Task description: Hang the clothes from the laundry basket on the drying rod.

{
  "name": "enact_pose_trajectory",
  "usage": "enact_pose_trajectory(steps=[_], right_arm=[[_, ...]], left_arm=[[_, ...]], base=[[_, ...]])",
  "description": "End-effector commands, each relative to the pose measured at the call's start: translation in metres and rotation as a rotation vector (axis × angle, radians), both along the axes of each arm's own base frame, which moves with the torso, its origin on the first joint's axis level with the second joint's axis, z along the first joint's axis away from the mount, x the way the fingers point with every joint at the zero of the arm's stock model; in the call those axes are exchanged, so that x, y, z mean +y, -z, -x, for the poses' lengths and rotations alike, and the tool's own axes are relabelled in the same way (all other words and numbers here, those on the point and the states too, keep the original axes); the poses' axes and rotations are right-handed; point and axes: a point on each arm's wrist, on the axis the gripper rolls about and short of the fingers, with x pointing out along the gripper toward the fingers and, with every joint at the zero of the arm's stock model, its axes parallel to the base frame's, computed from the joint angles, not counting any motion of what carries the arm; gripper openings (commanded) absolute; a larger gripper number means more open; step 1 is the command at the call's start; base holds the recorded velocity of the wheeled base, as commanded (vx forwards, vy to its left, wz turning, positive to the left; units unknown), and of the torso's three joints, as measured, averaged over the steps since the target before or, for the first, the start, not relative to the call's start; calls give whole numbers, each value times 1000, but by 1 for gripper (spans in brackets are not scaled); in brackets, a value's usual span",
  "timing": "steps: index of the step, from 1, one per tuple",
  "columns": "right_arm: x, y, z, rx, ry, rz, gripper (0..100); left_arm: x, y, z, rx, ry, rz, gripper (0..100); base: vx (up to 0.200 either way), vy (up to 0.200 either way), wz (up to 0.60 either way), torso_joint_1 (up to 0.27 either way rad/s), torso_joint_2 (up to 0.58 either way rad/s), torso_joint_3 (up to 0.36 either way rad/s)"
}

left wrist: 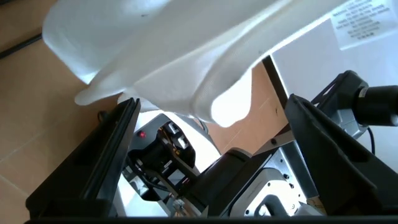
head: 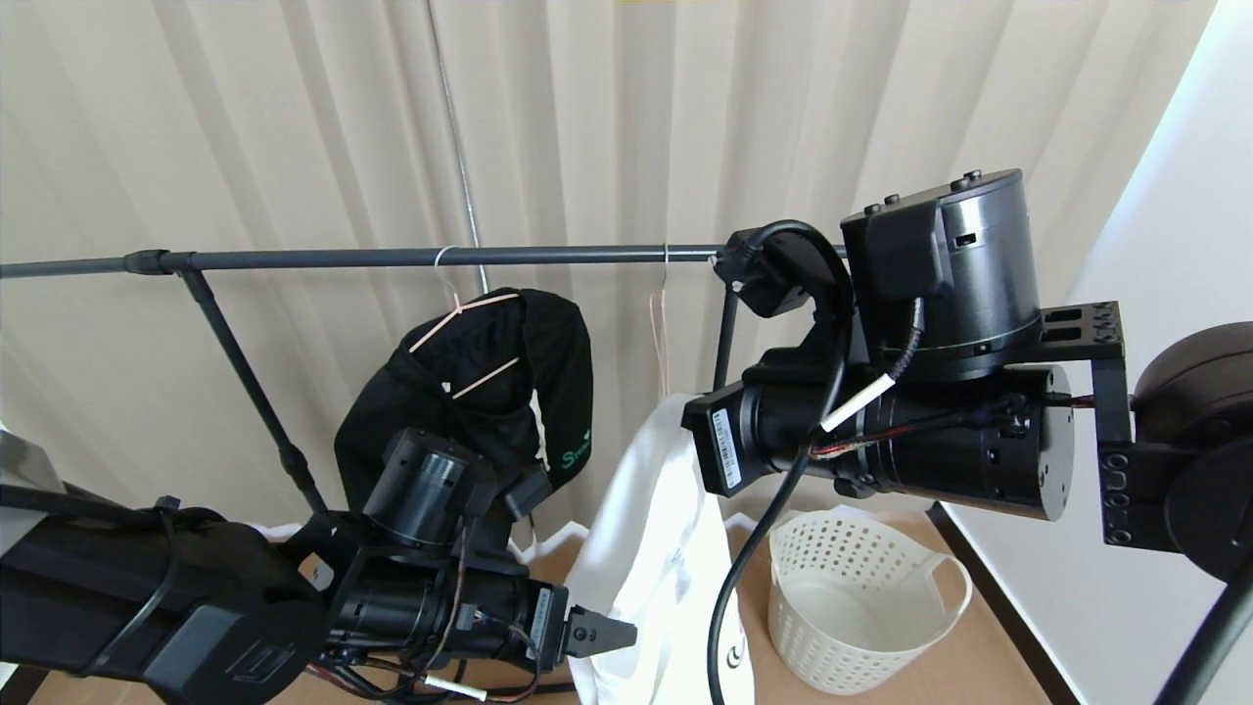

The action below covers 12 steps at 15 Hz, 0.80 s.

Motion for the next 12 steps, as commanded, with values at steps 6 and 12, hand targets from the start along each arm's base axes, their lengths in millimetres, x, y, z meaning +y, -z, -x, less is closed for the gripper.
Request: enact_pose_trajectory(steps=[6,12], right_arm=[[-13,-14,12,-3,13,-49,0],[-42,-17,6,-20,119,-41,0]], left_arm=[[-13,17,-12,4,-34,-67,100],[-17,10,-8,-79,-97,-134,0]], base=[[0,0,0,0,0,0],[0,0,0,0,0,0]])
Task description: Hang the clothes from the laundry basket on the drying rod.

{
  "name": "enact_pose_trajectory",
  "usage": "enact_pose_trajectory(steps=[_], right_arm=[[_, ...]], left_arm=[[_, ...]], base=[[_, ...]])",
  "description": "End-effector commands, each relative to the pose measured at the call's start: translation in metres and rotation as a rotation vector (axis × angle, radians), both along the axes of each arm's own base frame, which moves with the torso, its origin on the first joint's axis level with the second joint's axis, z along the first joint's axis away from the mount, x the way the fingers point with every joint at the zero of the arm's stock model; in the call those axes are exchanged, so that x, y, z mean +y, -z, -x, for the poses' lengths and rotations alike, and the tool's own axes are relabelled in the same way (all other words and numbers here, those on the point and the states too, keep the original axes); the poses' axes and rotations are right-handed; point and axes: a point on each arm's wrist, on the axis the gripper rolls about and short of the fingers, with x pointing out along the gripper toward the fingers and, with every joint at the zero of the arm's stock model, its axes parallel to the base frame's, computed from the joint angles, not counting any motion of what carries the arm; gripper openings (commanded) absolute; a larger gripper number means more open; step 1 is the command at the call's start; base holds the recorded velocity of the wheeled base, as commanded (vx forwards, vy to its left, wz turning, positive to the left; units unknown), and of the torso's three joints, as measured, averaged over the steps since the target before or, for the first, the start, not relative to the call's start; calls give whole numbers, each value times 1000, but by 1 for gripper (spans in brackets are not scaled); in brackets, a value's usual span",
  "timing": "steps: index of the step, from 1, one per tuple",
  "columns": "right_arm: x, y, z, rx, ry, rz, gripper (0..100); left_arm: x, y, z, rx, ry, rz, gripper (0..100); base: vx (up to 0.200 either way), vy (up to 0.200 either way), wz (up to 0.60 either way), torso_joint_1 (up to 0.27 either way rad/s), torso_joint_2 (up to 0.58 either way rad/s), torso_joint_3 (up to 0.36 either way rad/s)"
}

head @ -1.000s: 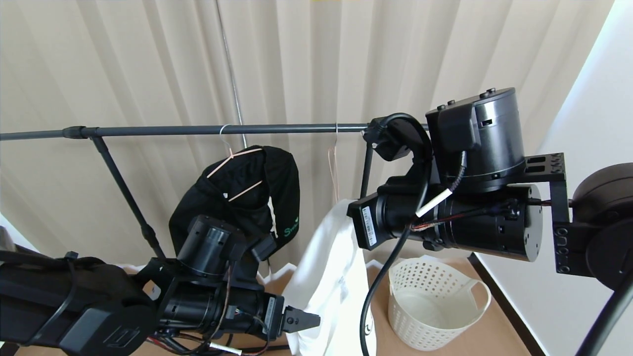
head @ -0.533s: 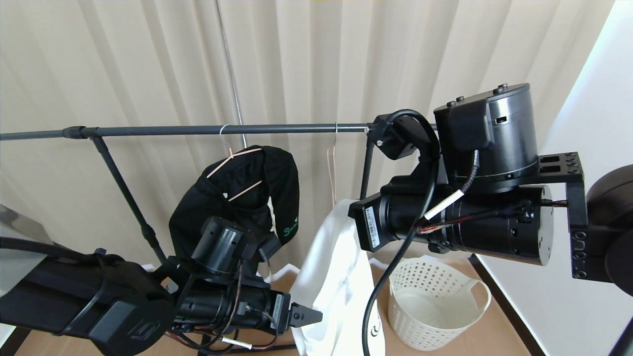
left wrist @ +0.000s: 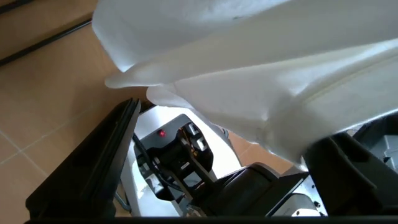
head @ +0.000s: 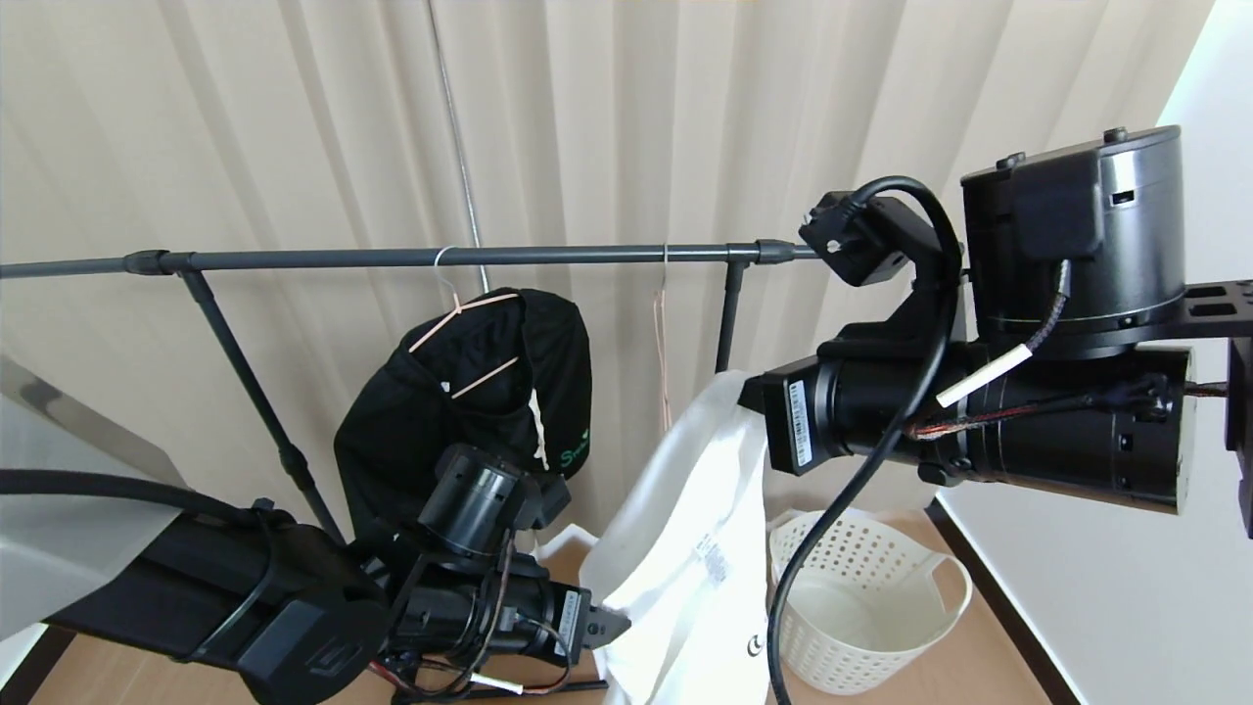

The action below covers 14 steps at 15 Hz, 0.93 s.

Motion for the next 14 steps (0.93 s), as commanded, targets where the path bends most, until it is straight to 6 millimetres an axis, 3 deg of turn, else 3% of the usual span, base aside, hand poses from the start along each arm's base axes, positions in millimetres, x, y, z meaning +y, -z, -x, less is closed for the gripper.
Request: enact_pose_trajectory(steps=[1,4,9,12,14], right_arm=[[-12,1,-5,-9,81,23,0],[-19,13,-9,7,206,164,0],[-10,45,-31,-9,299,443,0],[-22,32,-46,21,295,602,0],[-26,25,-52,46,304,633,0]], left_arm=[[0,-18,5,-69,-14,5,0],[5,-50,12,-213,-29,4,0],[-5,-89,-7,-371,-51,-56,0],[-14,-128,-24,-433,-34,-53,0],[-12,-140,-31,-460,-20,-79,0]], base=[[0,0,0,0,0,0],[0,0,0,0,0,0],[0,0,0,0,0,0],[0,0,0,0,0,0],[0,0,0,0,0,0]])
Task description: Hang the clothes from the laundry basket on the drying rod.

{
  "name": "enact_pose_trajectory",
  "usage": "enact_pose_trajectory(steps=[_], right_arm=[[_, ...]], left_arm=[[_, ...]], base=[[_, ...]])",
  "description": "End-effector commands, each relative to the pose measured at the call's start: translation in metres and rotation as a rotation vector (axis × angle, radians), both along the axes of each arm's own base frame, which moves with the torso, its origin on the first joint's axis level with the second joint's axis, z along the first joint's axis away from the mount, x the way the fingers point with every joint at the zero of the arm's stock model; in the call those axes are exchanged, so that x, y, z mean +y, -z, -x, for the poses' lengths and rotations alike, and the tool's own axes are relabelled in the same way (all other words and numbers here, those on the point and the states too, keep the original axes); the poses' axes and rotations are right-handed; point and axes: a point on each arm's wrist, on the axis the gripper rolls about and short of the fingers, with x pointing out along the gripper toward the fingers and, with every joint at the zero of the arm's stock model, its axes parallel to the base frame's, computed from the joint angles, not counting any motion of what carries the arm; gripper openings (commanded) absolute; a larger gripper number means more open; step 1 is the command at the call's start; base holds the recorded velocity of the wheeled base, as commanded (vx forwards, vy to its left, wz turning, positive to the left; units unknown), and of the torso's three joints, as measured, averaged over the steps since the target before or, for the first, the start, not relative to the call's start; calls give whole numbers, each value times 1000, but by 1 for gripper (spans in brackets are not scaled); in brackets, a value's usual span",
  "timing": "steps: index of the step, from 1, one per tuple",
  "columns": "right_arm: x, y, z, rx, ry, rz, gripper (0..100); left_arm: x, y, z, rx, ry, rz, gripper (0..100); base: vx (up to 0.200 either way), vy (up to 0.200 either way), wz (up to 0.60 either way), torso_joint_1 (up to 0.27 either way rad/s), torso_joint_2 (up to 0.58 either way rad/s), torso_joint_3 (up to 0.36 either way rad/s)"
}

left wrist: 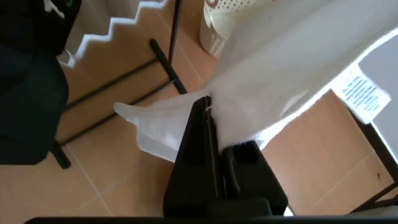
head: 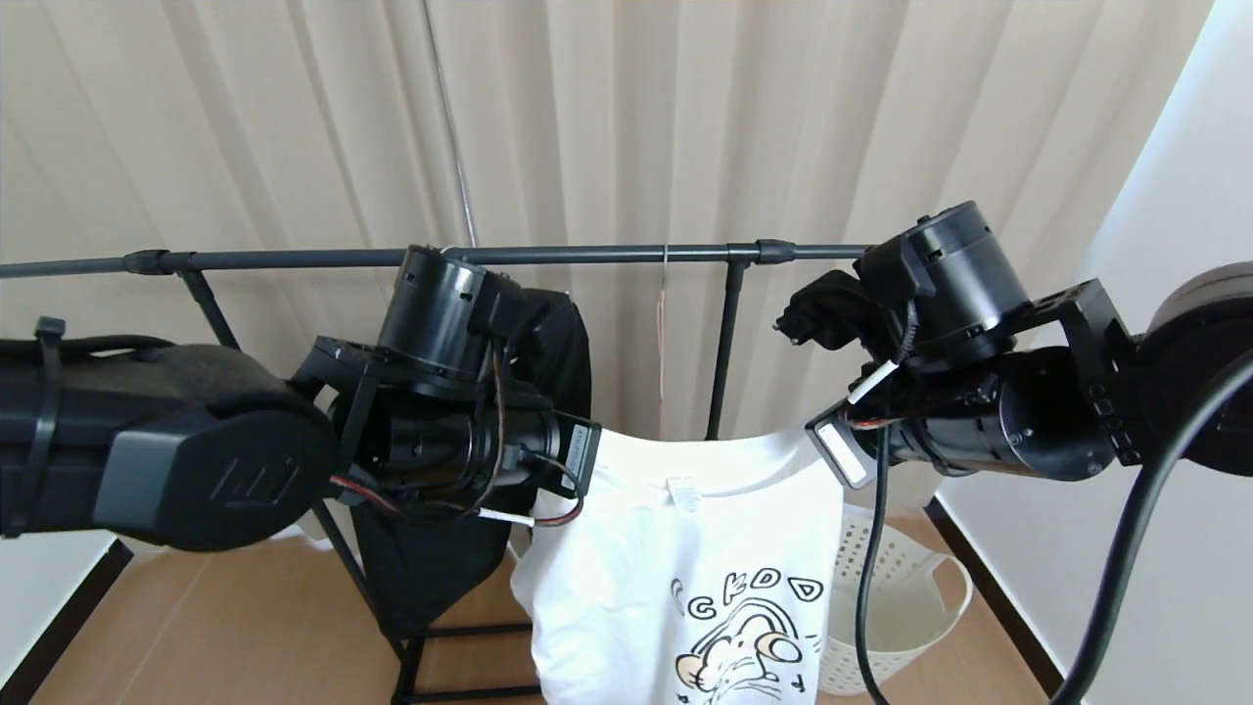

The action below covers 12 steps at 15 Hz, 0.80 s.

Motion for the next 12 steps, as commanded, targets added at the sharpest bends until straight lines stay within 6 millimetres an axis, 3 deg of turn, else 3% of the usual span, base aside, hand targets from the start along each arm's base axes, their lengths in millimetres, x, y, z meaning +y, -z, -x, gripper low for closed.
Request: enact_pose_trajectory(steps=[1,4,8,12], right_arm=[[-3,-6,-12,-1,26,5,0],[-3,-8,-14,-21,40,-6,0],[5,-21,-26,-79,54,-36,0],[21,-13,-49,-85,115,-118,0]], left_arm=[[0,-14,-9,-40,-1,-5,0],[2,-5,-17,-36,-36,-40,0],[9,-9,-21,-81,-26,-102,0],[11,8,3,-30,-6,-147,0]], base=[[0,0,0,0,0,0],[0,0,0,0,0,0],[0,0,0,0,0,0],[0,0,0,0,0,0]])
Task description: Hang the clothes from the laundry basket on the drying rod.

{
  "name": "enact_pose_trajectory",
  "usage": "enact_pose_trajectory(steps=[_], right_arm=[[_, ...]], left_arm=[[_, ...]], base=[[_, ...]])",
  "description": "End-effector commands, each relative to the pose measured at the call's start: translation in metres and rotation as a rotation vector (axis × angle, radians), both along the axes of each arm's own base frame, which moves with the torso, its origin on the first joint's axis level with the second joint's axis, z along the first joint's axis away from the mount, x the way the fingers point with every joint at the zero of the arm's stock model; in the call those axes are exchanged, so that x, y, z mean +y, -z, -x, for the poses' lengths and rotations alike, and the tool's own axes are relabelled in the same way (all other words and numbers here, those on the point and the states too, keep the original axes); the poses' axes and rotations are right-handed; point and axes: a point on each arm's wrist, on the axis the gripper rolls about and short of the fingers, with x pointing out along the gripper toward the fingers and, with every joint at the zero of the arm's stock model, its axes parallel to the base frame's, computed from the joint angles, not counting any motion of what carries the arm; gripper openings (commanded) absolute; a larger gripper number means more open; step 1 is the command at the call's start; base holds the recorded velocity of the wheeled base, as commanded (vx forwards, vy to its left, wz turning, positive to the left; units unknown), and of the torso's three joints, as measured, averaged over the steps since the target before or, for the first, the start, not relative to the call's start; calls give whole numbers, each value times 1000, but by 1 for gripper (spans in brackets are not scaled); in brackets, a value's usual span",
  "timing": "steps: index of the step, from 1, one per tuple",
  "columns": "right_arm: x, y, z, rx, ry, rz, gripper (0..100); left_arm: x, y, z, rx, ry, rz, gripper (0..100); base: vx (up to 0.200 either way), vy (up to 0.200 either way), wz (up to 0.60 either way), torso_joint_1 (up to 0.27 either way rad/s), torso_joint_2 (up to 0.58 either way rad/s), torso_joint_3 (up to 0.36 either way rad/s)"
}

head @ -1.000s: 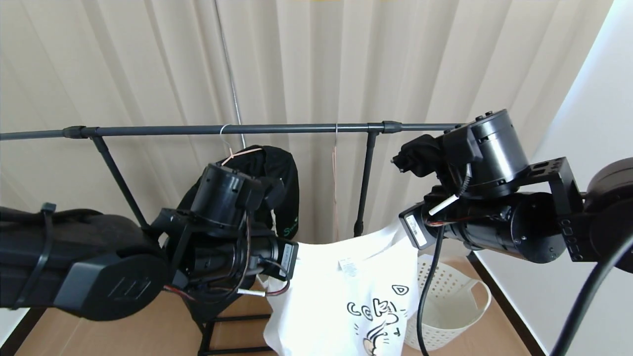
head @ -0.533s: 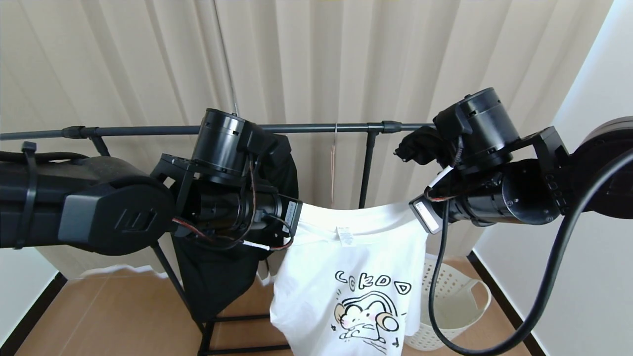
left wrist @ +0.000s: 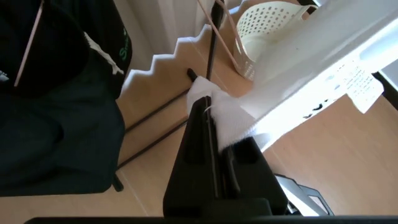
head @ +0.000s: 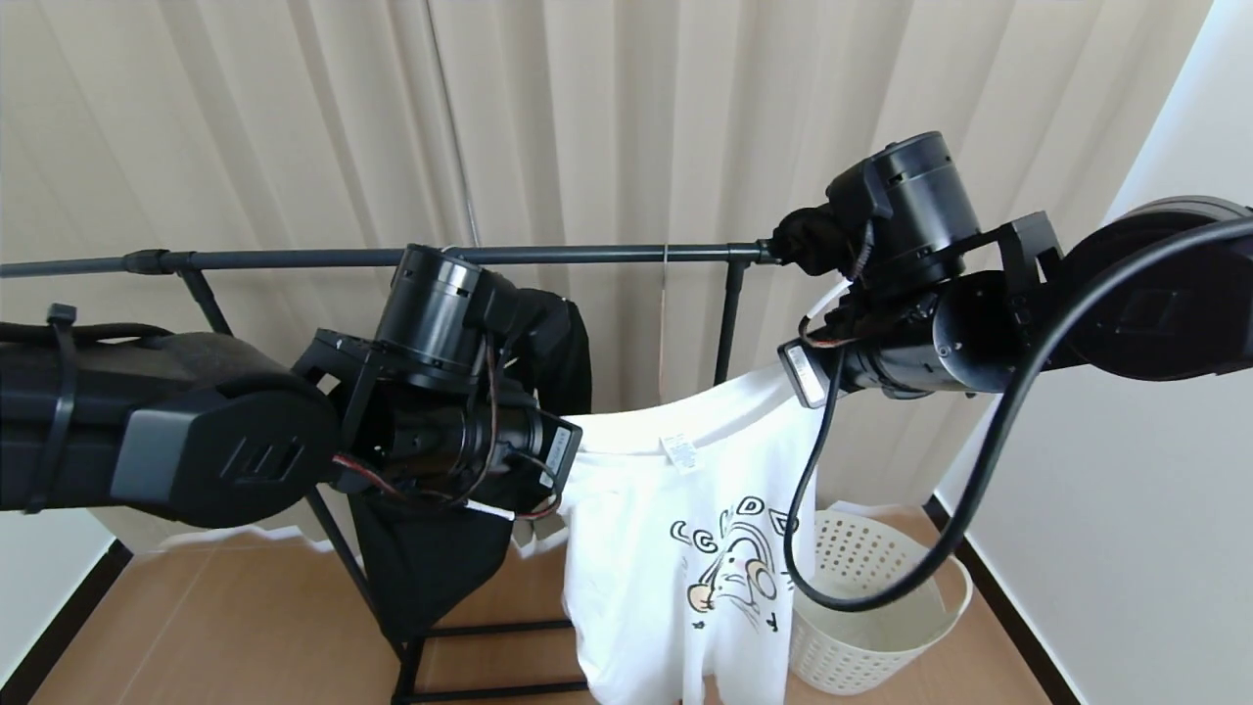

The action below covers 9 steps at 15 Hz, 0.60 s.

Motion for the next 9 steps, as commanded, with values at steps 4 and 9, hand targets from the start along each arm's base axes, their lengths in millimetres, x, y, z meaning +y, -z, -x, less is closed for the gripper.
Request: enact_pose_trajectory(steps=[4,9], right_arm=[[-5,9,-17,21,40,13,0],[-24,7,14,111,27,76,0]], left_arm=[[2,-1,9,-1,5,1,0],[-8,-6,-22,-21,-32,54,0]], base=[[0,0,0,0,0,0],[0,0,0,0,0,0]])
